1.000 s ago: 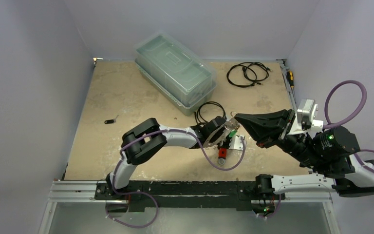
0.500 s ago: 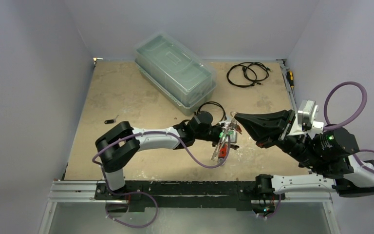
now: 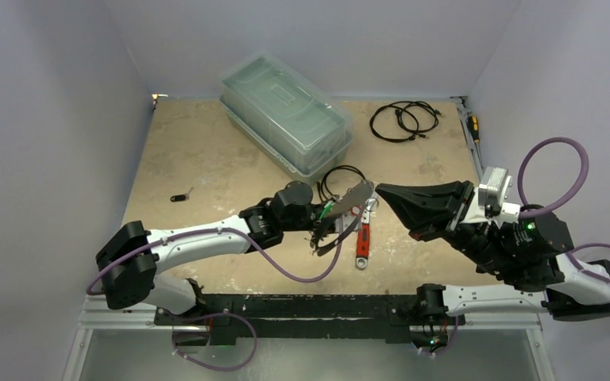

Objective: Put the keys on the keyring

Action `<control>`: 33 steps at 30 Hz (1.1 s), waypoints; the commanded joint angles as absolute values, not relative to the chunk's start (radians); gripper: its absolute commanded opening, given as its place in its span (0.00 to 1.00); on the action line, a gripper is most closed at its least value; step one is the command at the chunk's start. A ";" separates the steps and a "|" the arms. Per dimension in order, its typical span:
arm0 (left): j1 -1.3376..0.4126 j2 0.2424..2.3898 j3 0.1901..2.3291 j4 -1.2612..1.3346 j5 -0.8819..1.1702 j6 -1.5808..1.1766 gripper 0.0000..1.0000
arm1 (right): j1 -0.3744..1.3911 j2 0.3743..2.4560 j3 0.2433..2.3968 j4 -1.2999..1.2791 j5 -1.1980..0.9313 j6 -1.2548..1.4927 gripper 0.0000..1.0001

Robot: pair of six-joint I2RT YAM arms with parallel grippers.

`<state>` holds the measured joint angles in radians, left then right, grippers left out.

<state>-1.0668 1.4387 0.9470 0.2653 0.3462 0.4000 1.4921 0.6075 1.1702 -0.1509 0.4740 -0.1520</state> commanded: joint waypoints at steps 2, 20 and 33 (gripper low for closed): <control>-1.065 1.399 0.858 0.269 0.276 0.360 0.00 | 1.494 0.627 1.205 -0.026 0.409 -0.173 0.00; -1.065 1.437 0.683 0.348 0.183 0.282 0.00 | 1.495 0.675 1.286 0.028 0.377 -0.196 0.00; -1.065 1.374 0.654 0.244 0.077 0.231 0.00 | 1.494 0.639 1.230 0.016 0.431 -0.196 0.00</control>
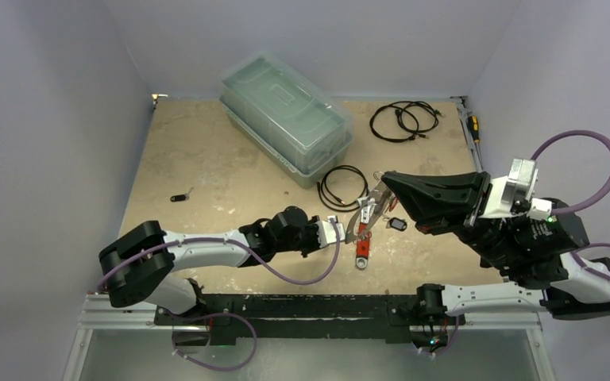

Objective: Put the keys on the keyring

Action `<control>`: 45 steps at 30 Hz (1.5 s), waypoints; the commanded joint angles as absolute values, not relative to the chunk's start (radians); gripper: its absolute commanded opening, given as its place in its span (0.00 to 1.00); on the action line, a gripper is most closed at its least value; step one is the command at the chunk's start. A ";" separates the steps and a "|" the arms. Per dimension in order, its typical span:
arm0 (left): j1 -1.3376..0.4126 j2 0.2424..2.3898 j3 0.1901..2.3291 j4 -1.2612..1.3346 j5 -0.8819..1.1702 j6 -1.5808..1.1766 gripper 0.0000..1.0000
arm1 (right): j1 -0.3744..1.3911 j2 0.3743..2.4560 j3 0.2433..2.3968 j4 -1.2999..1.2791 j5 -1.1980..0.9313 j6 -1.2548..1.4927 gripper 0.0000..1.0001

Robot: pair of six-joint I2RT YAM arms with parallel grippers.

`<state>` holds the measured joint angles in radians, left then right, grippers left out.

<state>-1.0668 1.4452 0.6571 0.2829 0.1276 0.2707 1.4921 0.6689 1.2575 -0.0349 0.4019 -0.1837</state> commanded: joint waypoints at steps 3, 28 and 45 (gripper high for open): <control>-1.065 1.333 0.676 0.171 0.040 0.204 0.00 | 1.494 0.600 1.169 0.031 0.470 -0.202 0.00; -1.065 0.724 0.748 -0.289 -0.129 0.524 0.00 | 1.494 0.609 0.777 0.194 0.518 -0.290 0.00; -1.046 0.521 0.600 -0.199 0.155 0.560 0.00 | 1.494 0.662 0.482 0.503 0.299 -0.531 0.00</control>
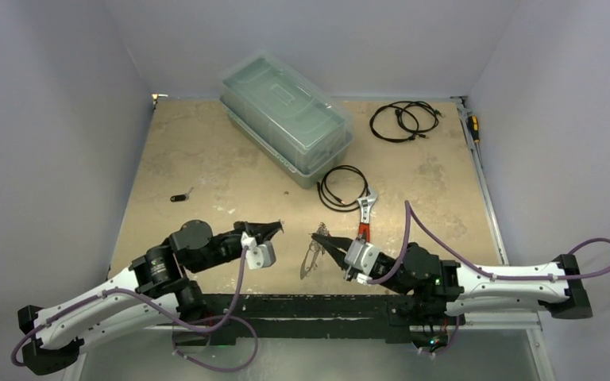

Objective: Put the keys on the keyring

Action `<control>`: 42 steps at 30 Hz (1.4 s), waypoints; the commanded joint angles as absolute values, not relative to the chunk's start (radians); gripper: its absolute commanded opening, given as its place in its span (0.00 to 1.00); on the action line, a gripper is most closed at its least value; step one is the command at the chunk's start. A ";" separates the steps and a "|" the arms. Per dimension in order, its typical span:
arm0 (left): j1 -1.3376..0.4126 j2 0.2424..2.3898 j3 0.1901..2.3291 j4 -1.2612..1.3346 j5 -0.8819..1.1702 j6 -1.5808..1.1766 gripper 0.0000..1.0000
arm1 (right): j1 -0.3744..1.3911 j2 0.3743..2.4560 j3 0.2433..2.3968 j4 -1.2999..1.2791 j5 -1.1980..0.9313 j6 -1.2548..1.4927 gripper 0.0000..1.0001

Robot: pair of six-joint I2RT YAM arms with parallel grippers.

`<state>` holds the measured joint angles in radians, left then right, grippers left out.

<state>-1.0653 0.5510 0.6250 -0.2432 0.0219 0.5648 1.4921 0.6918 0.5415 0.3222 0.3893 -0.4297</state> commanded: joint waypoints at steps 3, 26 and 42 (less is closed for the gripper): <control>-1.011 0.515 0.592 -0.193 0.237 0.555 0.00 | 1.494 0.642 0.433 0.570 0.264 -0.562 0.00; -0.857 0.545 0.547 0.046 0.782 0.416 0.00 | 1.491 0.566 0.348 0.713 0.011 -0.529 0.00; -0.846 0.554 0.524 0.218 0.814 0.275 0.00 | 1.391 0.575 0.293 0.919 -0.142 -0.372 0.00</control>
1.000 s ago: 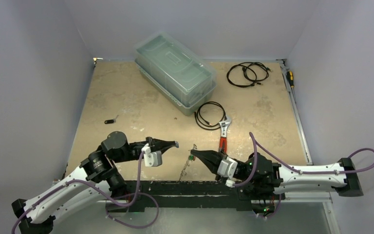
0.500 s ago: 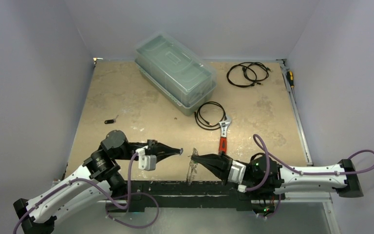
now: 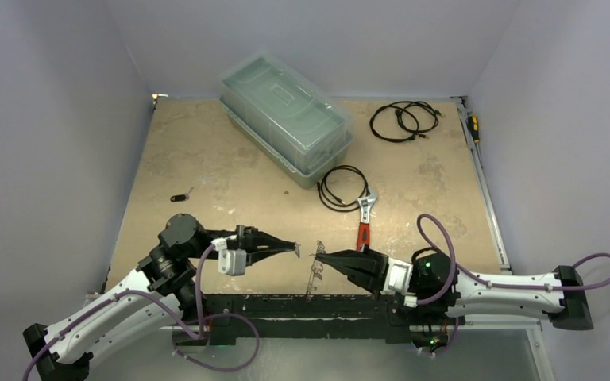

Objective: Put the keys on the keyring

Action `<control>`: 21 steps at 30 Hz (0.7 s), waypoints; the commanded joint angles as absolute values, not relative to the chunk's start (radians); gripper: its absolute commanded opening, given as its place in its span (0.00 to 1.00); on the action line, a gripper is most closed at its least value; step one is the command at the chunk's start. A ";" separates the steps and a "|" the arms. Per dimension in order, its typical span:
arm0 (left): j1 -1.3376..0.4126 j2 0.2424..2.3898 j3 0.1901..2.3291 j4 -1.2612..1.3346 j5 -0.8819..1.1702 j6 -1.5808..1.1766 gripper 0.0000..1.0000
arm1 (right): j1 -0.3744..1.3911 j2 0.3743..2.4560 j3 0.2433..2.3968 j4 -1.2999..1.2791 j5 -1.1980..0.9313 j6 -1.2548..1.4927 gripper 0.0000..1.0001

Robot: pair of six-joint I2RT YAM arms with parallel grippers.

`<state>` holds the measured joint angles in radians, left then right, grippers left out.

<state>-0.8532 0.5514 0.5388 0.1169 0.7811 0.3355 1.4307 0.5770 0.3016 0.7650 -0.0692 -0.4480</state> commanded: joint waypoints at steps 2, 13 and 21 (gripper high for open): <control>-0.843 0.554 0.523 0.238 0.817 0.261 0.00 | 1.352 0.581 0.284 0.957 -0.187 -0.327 0.00; -0.833 0.552 0.509 0.290 0.799 0.227 0.00 | 1.272 0.670 0.281 1.100 -0.308 -0.200 0.00; -0.832 0.548 0.507 0.287 0.814 0.226 0.00 | 1.264 0.721 0.285 1.151 -0.304 -0.177 0.00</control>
<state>-0.8379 0.5518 0.5098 0.2462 0.7933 0.2443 1.2728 0.7078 0.2687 1.0340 -0.2882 -0.2043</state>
